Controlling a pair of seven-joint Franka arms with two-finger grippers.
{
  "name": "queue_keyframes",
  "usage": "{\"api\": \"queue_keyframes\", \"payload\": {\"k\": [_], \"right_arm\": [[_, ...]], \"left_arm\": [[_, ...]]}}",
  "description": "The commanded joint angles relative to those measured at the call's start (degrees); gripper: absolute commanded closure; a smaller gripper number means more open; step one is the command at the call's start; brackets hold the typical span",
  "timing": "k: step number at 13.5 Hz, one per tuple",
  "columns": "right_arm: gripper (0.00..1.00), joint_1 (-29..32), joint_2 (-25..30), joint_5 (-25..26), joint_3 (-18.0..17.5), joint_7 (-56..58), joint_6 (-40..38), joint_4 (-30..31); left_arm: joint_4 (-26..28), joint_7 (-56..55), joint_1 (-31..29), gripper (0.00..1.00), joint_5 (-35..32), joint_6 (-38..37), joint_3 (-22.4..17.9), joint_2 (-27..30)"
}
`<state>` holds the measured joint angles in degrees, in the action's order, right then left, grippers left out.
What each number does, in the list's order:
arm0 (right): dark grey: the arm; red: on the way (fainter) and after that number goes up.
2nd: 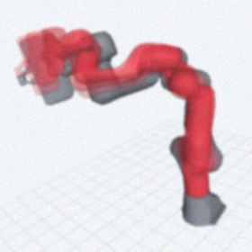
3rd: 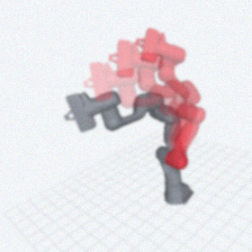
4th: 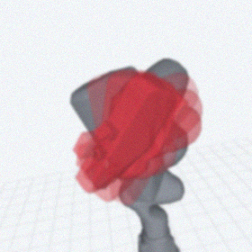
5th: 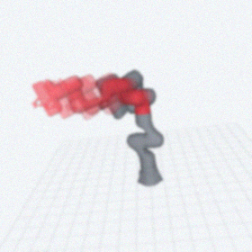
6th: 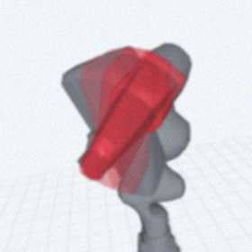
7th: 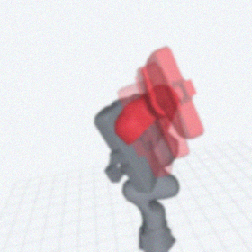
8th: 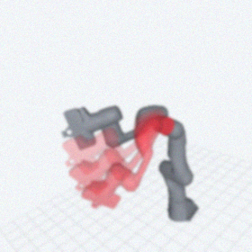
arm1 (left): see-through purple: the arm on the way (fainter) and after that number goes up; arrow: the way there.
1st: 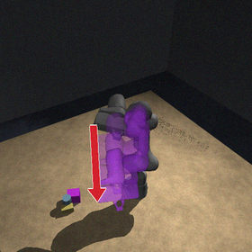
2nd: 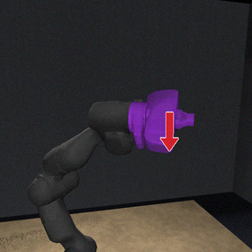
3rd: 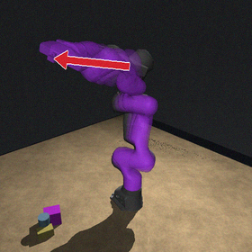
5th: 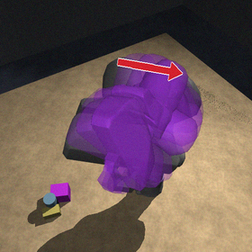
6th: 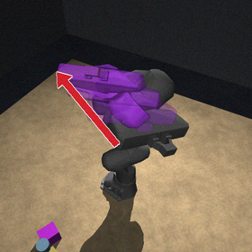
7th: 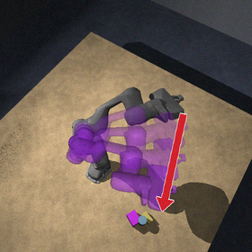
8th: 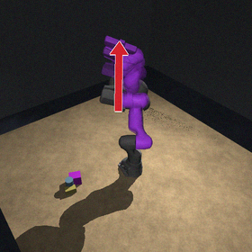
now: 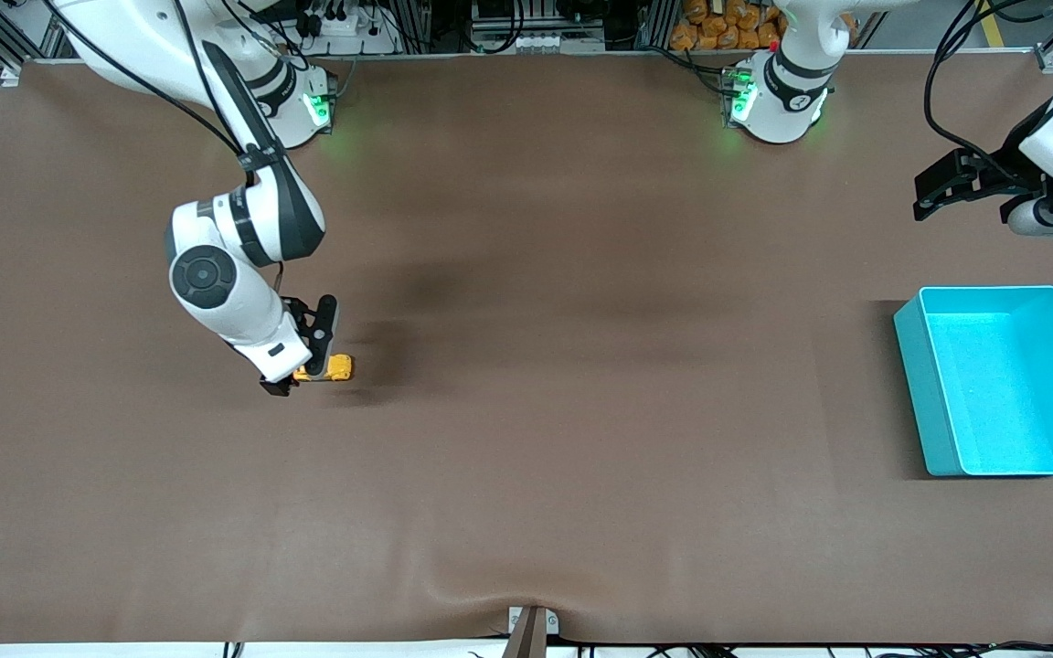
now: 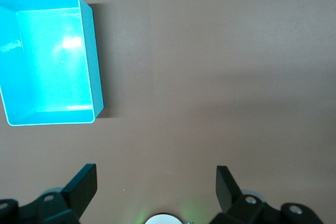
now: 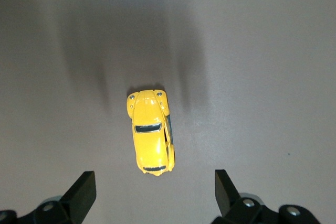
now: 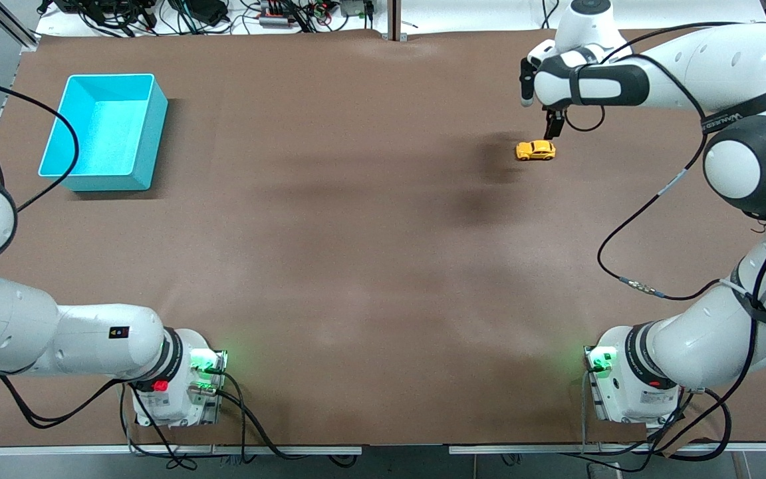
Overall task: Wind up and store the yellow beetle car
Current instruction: 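Reach the open right gripper down over the yellow beetle car, then close the right gripper on the yellow car and lift it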
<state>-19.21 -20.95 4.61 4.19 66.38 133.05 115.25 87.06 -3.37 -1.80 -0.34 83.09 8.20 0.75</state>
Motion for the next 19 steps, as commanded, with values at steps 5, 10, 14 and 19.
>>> {"api": "queue_keyframes", "payload": {"k": [5,10,14,19], "right_arm": [[0.06,0.2,-5.9,1.6,-0.2,4.4,7.1,0.5],[0.28,0.5,-8.5,1.5,-0.3,6.6,9.6,0.3],[0.81,0.2,-8.5,1.5,-0.3,7.4,9.2,0.4],[0.96,0.0,-8.5,1.5,-0.3,7.2,9.0,0.5]], "left_arm": [[0.1,0.5,-0.5,0.00,0.1,-0.4,0.3,0.8],[0.1,0.5,-0.5,0.00,0.1,-0.4,0.3,0.8],[0.1,0.5,-0.5,0.00,0.0,-0.4,0.3,0.8],[0.1,0.5,-0.4,0.00,0.0,-0.4,0.3,0.8]]}}
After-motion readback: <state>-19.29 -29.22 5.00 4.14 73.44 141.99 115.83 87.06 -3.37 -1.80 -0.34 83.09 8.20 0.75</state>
